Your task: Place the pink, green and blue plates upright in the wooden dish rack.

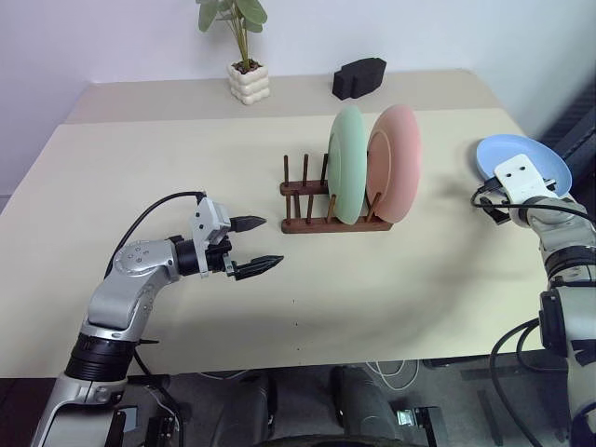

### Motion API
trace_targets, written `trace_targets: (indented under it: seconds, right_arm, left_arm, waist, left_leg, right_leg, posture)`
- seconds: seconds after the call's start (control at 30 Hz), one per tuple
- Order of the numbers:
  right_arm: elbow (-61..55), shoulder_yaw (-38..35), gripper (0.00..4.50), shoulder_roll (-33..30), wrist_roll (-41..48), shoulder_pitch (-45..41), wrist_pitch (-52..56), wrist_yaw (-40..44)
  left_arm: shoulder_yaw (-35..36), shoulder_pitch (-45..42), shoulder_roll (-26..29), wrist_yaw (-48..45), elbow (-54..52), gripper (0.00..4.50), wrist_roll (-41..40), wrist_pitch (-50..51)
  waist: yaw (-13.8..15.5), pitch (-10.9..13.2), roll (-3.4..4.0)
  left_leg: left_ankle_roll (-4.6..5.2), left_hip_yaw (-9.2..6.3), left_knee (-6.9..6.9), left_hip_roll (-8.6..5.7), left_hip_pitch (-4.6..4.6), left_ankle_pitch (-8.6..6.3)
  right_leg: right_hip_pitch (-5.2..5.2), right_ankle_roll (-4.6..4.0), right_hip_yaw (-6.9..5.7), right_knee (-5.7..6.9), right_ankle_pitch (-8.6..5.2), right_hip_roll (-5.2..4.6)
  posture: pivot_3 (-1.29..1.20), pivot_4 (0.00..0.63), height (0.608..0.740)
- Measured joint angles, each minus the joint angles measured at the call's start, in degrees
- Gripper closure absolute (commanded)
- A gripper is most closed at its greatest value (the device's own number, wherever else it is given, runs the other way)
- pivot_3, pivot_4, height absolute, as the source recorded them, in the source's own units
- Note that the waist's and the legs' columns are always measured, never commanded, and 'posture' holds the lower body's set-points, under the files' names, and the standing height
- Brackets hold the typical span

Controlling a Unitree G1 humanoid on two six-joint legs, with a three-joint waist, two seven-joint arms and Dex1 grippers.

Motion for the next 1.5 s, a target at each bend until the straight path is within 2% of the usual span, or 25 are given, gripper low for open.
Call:
trace_targets:
  seconds: [0.1, 0.3, 0.77, 0.87, 1.07, 1.3, 1.4, 1.5]
  right_arm:
    - [0.78, 0.07, 1.48, 0.83, -0.41, -0.43, 1.42, -0.22]
    - [1.37, -0.02, 4.44, 1.05, -0.43, -1.08, 2.92, -1.91]
    - [1.36, -0.01, 4.44, 0.79, -1.38, -0.44, -0.97, -4.01]
    - [1.36, -1.05, 3.62, 0.56, -0.79, -0.1, -0.97, -3.44]
    - [1.36, -3.23, 0.67, 0.5, 0.8, -0.08, 0.07, -2.06]
    - [1.48, -3.53, 0.67, 0.81, 0.72, -1.14, 2.96, -2.75]
    - [1.75, -4.48, 1.55, 1.05, 0.91, -2.2, 4.54, -2.74]
    - [1.88, -4.61, 3.0, 1.33, 0.86, -2.2, 4.78, -2.67]
  left_arm:
    - [0.05, 0.99, 0.0, 0.37, -0.4, 0.0, 0.0, 0.0]
    - [0.18, 1.97, 0.04, 1.17, -1.19, 0.0, -0.02, 0.02]
    - [0.17, 2.02, 0.12, 1.44, -1.27, 0.0, -0.02, 0.02]
    - [0.16, 1.98, 0.12, 1.36, -1.26, 0.0, -0.02, 0.02]
    - [0.06, 0.95, 0.11, 1.2, -1.0, 0.0, -0.02, 0.02]
    - [0.05, 0.94, 0.1, 0.85, -0.91, 0.0, -0.01, 0.02]
    - [0.06, 0.99, 0.09, 0.99, -0.93, 0.0, -0.01, 0.02]
    - [0.08, 1.39, 0.1, 1.39, -0.98, 0.0, -0.01, 0.02]
  waist:
    - [-0.01, 0.0, 0.0]
    - [-0.01, 0.0, 0.0]
    - [-0.02, 0.0, 0.0]
    - [-0.01, 0.0, 0.0]
    - [-0.02, 0.0, 0.0]
    - [-0.08, 0.0, 0.0]
    - [-0.04, 0.0, 0.0]
    - [0.0, 0.0, 0.0]
  left_leg:
    - [0.0, 0.0, 0.0, 0.0, 0.0, 0.0]
    - [0.0, 0.0, 0.0, 0.0, 0.0, 0.0]
    - [0.0, 0.0, 0.0, -0.02, 0.0, 0.0]
    - [0.0, 0.0, 0.0, -0.02, 0.0, 0.0]
    - [0.0, 0.0, 0.0, -0.03, 0.0, 0.0]
    - [-0.01, 0.01, 0.0, -0.02, 0.01, 0.01]
    - [-0.02, -0.01, 0.0, -0.02, 0.02, 0.01]
    - [-0.02, 0.0, 0.0, -0.02, 0.02, 0.01]
  right_leg:
    - [0.0, 0.0, 0.0, 0.0, 0.0, 0.0]
    - [0.0, 0.0, 0.0, 0.01, 0.0, 0.0]
    - [0.0, 0.0, 0.0, 0.01, 0.0, 0.01]
    - [0.0, 0.0, 0.0, 0.02, 0.0, 0.01]
    - [0.01, 0.0, 0.0, 0.02, 0.0, 0.01]
    - [0.0, 0.01, 0.0, 0.06, 0.0, 0.01]
    - [0.0, 0.0, -0.01, 0.08, 0.0, 0.02]
    - [0.0, 0.01, 0.0, 0.07, 0.0, 0.01]
  posture:
    - [0.0, 0.15, 0.74]
    - [0.0, 0.15, 0.74]
    - [0.0, 0.15, 0.74]
    - [0.0, 0.15, 0.74]
    - [0.0, 0.15, 0.74]
    - [0.0, 0.15, 0.74]
    - [0.0, 0.15, 0.74]
    - [0.0, 0.15, 0.74]
